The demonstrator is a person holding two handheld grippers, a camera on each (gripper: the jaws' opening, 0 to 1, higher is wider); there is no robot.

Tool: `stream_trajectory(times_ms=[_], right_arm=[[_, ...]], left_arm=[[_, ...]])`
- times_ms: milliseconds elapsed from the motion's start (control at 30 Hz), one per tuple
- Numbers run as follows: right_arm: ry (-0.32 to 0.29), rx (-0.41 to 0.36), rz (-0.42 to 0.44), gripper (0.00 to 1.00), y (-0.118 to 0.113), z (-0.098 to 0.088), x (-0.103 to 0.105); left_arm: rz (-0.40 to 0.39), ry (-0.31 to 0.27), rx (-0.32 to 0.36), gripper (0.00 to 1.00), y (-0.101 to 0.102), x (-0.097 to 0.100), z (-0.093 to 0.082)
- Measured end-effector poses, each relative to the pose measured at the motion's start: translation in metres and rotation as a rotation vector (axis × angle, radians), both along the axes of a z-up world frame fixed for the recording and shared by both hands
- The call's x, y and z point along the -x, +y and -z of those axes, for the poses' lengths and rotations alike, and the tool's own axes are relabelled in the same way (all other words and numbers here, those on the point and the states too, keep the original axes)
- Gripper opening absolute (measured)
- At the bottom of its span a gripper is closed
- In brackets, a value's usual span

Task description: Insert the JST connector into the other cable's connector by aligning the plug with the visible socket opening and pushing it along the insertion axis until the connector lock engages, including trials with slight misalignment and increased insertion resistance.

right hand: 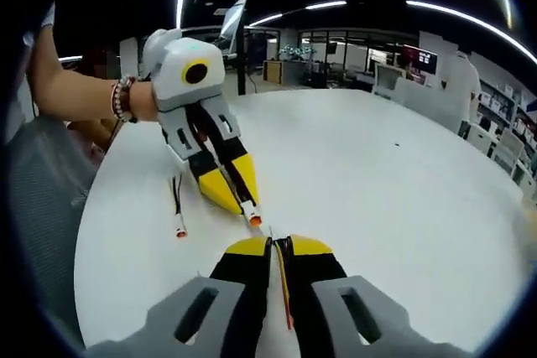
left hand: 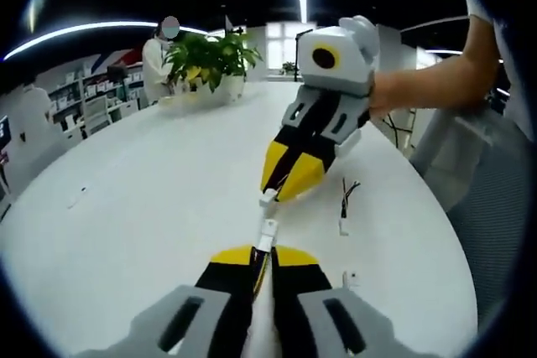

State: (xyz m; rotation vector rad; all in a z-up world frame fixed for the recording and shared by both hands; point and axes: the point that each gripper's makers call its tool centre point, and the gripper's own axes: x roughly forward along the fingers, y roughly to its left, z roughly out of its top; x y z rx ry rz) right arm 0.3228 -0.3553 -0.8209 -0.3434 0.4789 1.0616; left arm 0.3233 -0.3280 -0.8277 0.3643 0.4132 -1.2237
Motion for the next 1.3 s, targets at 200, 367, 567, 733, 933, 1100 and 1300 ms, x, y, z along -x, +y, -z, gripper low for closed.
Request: stream_trajectory(times_ms=[200, 367, 567, 733, 933, 1100, 1300], right_arm=[[-0.008, 0.015, -0.028, 0.04, 0.001, 0.001, 0.002], [-0.006, 0.025, -0.045, 0.04, 0.004, 0.004, 0.004], [0.014, 0.033, -0.052, 0.05, 0.007, 0.011, 0.007], [0.019, 0.054, -0.061, 0.05, 0.008, 0.015, 0.01], [0.008, 0.077, -0.076, 0.05, 0.01, 0.017, 0.011], [0.011, 0.096, -0.085, 0.05, 0.01, 0.022, 0.013], [0.015, 0.101, -0.085, 0.05, 0.01, 0.023, 0.013]], left_arm=[[0.005, -0.007, -0.007, 0.01, -0.001, 0.0, -0.001], [0.009, -0.005, -0.011, 0.01, -0.001, 0.001, -0.001], [0.018, 0.0, -0.023, 0.01, -0.002, 0.003, 0.003], [0.022, 0.005, -0.028, 0.01, -0.002, 0.004, 0.005], [0.026, 0.007, -0.038, 0.01, -0.001, 0.004, 0.007], [0.028, 0.015, -0.046, 0.01, 0.0, 0.005, 0.011], [0.027, 0.018, -0.043, 0.01, 0.0, 0.006, 0.012]])
